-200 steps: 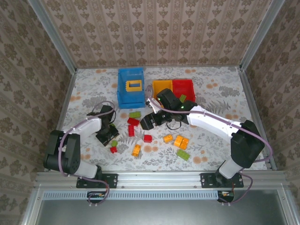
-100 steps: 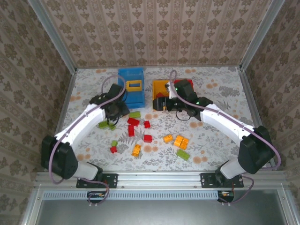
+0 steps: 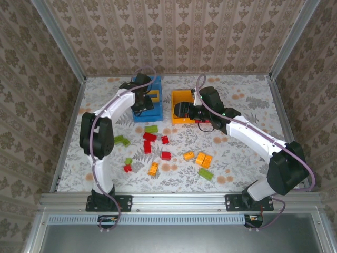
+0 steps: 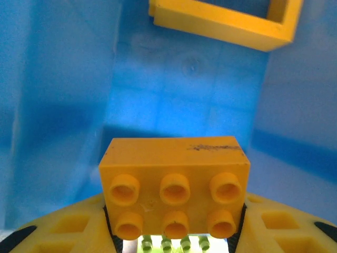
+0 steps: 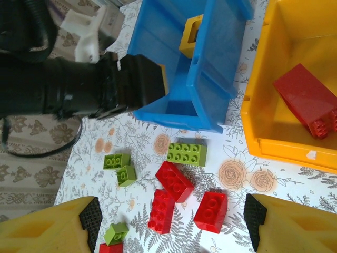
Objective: Sort the legos into containers by color
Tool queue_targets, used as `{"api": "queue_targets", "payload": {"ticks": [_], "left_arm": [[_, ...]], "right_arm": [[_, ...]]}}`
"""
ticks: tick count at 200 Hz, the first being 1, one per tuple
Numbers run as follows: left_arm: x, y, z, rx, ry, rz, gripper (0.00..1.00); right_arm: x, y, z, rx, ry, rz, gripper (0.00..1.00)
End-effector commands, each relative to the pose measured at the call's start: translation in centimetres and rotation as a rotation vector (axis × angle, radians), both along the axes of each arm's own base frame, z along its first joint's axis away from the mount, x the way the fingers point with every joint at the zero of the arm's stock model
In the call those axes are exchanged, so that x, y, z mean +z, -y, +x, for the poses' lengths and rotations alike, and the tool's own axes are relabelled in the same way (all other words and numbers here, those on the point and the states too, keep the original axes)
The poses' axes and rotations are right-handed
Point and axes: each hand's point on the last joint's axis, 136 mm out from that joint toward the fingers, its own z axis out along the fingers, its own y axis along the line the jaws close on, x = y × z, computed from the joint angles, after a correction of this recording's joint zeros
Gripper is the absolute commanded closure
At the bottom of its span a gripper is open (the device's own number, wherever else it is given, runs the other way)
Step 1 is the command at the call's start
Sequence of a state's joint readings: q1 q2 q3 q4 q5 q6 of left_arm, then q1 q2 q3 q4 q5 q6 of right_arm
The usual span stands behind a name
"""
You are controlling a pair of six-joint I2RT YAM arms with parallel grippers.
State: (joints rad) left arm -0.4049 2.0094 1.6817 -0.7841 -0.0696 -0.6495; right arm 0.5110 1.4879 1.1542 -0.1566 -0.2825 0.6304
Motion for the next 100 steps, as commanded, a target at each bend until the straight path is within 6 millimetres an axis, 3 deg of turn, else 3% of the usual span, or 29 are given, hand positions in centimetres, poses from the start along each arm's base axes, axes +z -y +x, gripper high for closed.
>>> {"api": "queue_targets", "payload": {"ticks": [1,42,78,100], "left_arm": [[-0.1,0.5,0.9,-0.044,-0.014,-0.018,0.49],[-1.3,1.4,0.7,-0.038,-0.049,-0.053,0.38],[0.2,1.8,0.1,-0.030,-0.027,-0.070,0.33],[1.5,1.4,-0.9,0.001,-0.018,-0.068,0.34]], "right_arm": [[0.9,1.1,-0.1,-0.036,0.019,0.009,0.25],[-0.2,2.0,-0.5,-0.040,0.000,-0.037,0.24],[-2.5,2.1,-1.9,0.023,-0.022,-0.153,0.25],[-4.3,0.8,-3.6,0.117,-0.026,-0.253,0.25]]}}
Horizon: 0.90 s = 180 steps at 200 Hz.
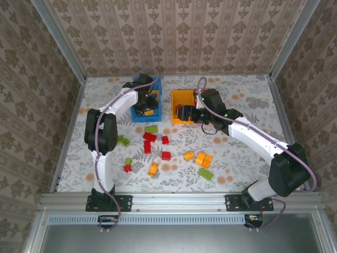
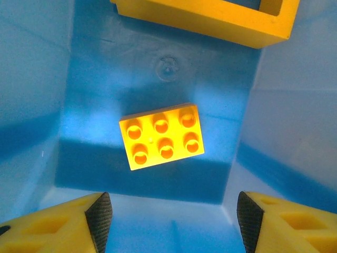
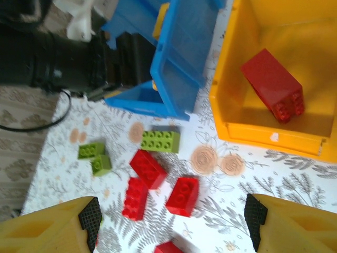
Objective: Sort the legos into containers by color
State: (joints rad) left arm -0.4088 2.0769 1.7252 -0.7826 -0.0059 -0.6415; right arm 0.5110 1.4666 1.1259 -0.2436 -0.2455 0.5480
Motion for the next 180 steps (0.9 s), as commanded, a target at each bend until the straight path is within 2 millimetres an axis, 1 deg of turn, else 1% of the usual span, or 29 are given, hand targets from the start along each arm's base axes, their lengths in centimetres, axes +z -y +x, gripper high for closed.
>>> {"api": "queue_targets", "payload": {"ticks": [1,28,37,48,50,52,56,59,71,72,86,91,107,131,155,180], "left_arm": [[3.3,-0.2,-1.4,0.036,0.025,-0.024,0.34],[5.2,-0.9,-3.6,0.087,0.053,-0.016,0.35],[5.5,-1.2,-4.6,0.101,0.055,-0.015,0.34],[5.9,-1.8,-5.6,0.127,0.059,-0.023,0.34],[6.0,-1.0,-6.2,0.109,0.062,-0.026,0.34],[6.1,-0.9,-6.6,0.105,0.064,-0.028,0.34],[6.0,-0.8,-7.0,0.107,0.063,-0.029,0.34],[6.4,-0.8,-7.3,0.107,0.072,-0.036,0.34],[6.9,-1.0,-8.7,0.108,0.090,-0.040,0.33],[6.9,-1.0,-8.8,0.108,0.091,-0.039,0.33],[7.5,-1.4,-10.4,0.104,0.110,-0.035,0.33],[7.6,-1.6,-10.9,0.103,0.114,-0.036,0.33],[8.2,-2.2,-12.3,0.094,0.143,-0.048,0.32],[9.1,-2.4,-14.0,0.051,0.217,-0.117,0.32],[9.9,-2.4,-15.8,0.013,0.273,-0.193,0.31],[9.6,-3.1,-17.8,0.004,0.271,-0.215,0.32]], "right_arm": [[-2.3,-0.7,-2.4,0.106,-0.011,-0.147,0.25],[-5.8,-3.4,-4.6,0.225,-0.068,-0.253,0.27],[-7.0,-4.4,-5.1,0.253,-0.091,-0.271,0.27],[-8.1,-5.5,-5.4,0.277,-0.114,-0.297,0.27],[-8.3,-5.7,-5.4,0.280,-0.118,-0.300,0.27],[-8.5,-5.9,-5.3,0.280,-0.126,-0.303,0.26],[-8.9,-6.2,-5.4,0.286,-0.140,-0.311,0.26],[-9.1,-6.5,-5.4,0.289,-0.148,-0.316,0.26],[-9.9,-7.3,-5.1,0.285,-0.179,-0.347,0.26],[-10.3,-7.2,-5.3,0.285,-0.190,-0.355,0.26],[-11.4,-7.7,-4.7,0.260,-0.213,-0.403,0.25],[-12.2,-7.4,-4.9,0.257,-0.238,-0.432,0.25],[-13.5,-7.5,-4.7,0.236,-0.262,-0.471,0.24],[-15.2,-7.2,-4.5,0.202,-0.311,-0.526,0.25],[-16.1,-7.4,-4.0,0.186,-0.316,-0.540,0.29],[-16.3,-8.3,-3.2,0.186,-0.303,-0.527,0.35]]}}
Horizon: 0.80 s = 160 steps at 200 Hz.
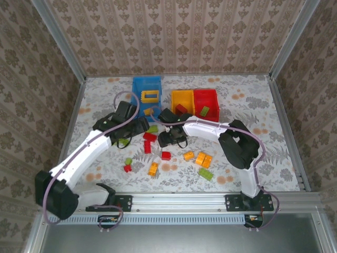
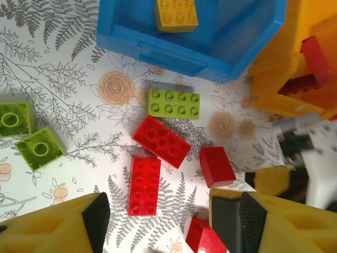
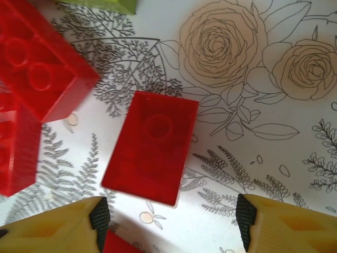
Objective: Sort the legos into containers by color
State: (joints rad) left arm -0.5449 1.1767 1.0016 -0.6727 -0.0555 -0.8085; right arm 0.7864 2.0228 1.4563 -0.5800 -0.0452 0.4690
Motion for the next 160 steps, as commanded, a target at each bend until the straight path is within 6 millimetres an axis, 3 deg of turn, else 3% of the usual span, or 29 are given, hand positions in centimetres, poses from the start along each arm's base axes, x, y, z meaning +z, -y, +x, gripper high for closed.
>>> {"api": "queue_targets", "payload": {"ticks": [1,33,74,93,160], "left_arm": [[0.5,0.4,-1.0,-0.035,0.033,-0.045,0.32],[0.2,-0.2,-2.3,-0.036,0.021,-0.053,0.32],[0.5,-0.2,-2.6,-0.045,0.024,-0.058,0.32],[0.7,-0.1,-2.5,-0.057,0.031,-0.057,0.32],[0.6,1.1,-2.1,-0.085,0.033,-0.068,0.32]], "right_arm": [[0.0,-0.3,0.8,-0.019,0.016,-0.030,0.35],[-0.6,-1.0,1.3,-0.017,0.015,-0.040,0.41],[-0.5,-1.4,1.7,-0.024,0.023,-0.038,0.62],[-0.2,-1.3,1.7,-0.030,0.028,-0.040,0.67],[3.9,0.2,2.2,-0.042,0.116,-0.030,0.74]]}}
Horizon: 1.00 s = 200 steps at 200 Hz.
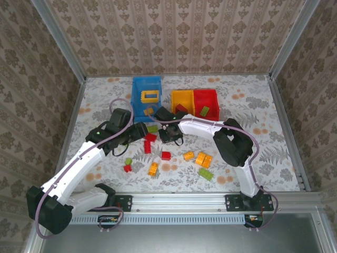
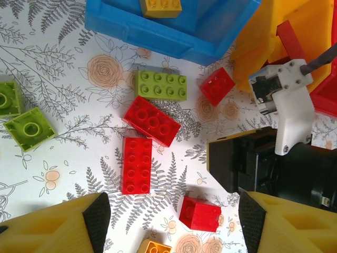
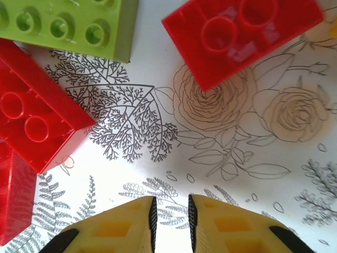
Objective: Sort the legos into containers by color
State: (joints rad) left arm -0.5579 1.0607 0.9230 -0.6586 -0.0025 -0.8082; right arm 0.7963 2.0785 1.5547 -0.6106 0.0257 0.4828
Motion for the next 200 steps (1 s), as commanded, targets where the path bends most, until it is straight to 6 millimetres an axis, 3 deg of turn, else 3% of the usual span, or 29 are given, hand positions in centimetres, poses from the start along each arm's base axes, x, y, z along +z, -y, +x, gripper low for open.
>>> {"api": "queue_targets", "payload": {"ticks": [1,18,49,85,144,200], "left_arm": [[0.3,1.0,0.1,-0.039,0.013,-0.007,0.32],[0.5,1.2,0.2,-0.045,0.021,-0.004,0.32],[1.4,0.7,0.2,-0.031,0.053,0.038,0.32],[2.6,-0.6,-0.1,0.003,0.102,0.059,0.31],[2.0,-0.5,-0.6,-0.003,0.081,0.048,0.31],[1.6,-0.7,-1.2,-0.012,0.071,0.045,0.31]], "right_arm": [[3.5,1.1,0.3,-0.013,0.064,0.005,0.74],[4.1,1.6,0.5,-0.020,0.077,0.006,0.71],[5.3,2.2,1.0,-0.031,0.116,0.020,0.47],[4.7,2.0,1.9,-0.083,0.112,0.019,0.32],[1.5,1.0,3.2,-0.298,0.025,0.074,0.23],[0.7,0.7,5.5,-0.483,0.051,0.104,0.17]]}}
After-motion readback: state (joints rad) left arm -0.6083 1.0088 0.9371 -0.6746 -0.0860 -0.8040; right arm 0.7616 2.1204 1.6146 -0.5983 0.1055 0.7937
